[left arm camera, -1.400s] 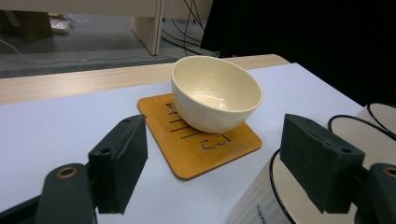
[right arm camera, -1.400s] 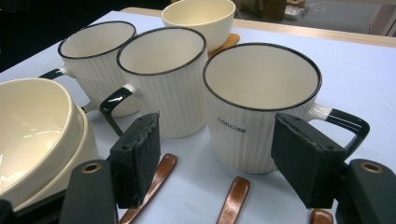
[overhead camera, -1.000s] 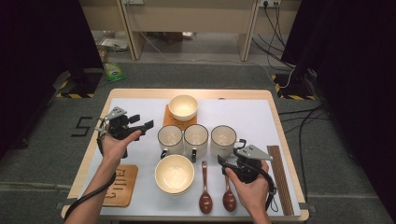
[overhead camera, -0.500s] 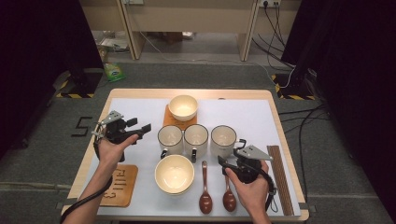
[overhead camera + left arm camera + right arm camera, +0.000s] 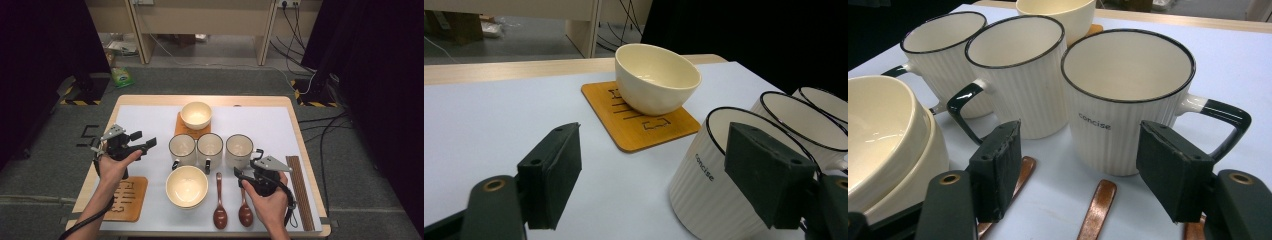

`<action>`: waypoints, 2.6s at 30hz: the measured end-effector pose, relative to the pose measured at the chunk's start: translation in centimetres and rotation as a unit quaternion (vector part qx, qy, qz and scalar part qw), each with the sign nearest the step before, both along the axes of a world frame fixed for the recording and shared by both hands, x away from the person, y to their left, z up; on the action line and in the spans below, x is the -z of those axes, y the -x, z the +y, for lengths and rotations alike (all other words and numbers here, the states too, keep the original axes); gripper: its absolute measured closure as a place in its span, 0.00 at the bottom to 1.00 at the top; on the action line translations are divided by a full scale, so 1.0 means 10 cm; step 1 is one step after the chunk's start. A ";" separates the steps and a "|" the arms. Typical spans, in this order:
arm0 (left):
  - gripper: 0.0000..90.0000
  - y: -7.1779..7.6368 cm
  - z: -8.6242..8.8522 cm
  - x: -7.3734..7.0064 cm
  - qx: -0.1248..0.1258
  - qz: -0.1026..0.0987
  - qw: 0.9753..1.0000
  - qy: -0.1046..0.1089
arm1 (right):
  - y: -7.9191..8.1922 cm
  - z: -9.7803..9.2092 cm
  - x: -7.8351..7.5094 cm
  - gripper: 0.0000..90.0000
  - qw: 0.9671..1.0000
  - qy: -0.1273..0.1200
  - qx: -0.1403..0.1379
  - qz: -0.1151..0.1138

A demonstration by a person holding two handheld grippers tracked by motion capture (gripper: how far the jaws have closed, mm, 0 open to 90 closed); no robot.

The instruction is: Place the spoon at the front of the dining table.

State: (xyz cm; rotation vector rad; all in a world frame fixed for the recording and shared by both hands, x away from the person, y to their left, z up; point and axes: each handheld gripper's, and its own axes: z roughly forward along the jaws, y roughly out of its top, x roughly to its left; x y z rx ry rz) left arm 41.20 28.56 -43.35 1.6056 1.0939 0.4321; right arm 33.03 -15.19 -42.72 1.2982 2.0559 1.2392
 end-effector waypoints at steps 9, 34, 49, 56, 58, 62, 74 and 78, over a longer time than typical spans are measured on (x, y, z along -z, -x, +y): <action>0.25 0.10 0.04 0.07 0.000 0.003 1.000 0.000 | 0.00 -0.01 0.02 0.39 1.000 -0.001 0.001 0.002; 0.24 0.36 0.11 0.21 -0.003 0.010 1.000 0.000 | -0.06 -0.03 0.14 0.49 0.999 0.015 0.001 0.032; 0.24 0.45 0.20 0.24 -0.011 0.011 1.000 0.001 | -0.13 -0.01 0.26 0.56 0.997 0.026 0.011 0.075; 0.24 0.45 0.19 0.23 -0.008 0.011 1.000 0.000 | -0.16 -0.01 0.30 0.60 0.995 0.029 0.014 0.093; 0.24 0.45 0.19 0.23 -0.007 0.011 1.000 -0.001 | -0.16 -0.01 0.30 0.61 0.995 0.028 0.014 0.095; 0.24 0.45 0.19 0.22 -0.004 0.011 1.000 0.001 | -0.17 -0.01 0.31 0.64 0.995 0.032 0.015 0.098; 0.24 0.45 0.21 0.20 -0.006 0.009 1.000 0.001 | -0.19 0.01 0.33 0.64 0.993 0.047 0.025 0.108; 0.24 0.45 0.21 0.20 -0.007 0.009 1.000 0.000 | -0.20 0.01 0.35 0.65 0.991 0.048 0.028 0.118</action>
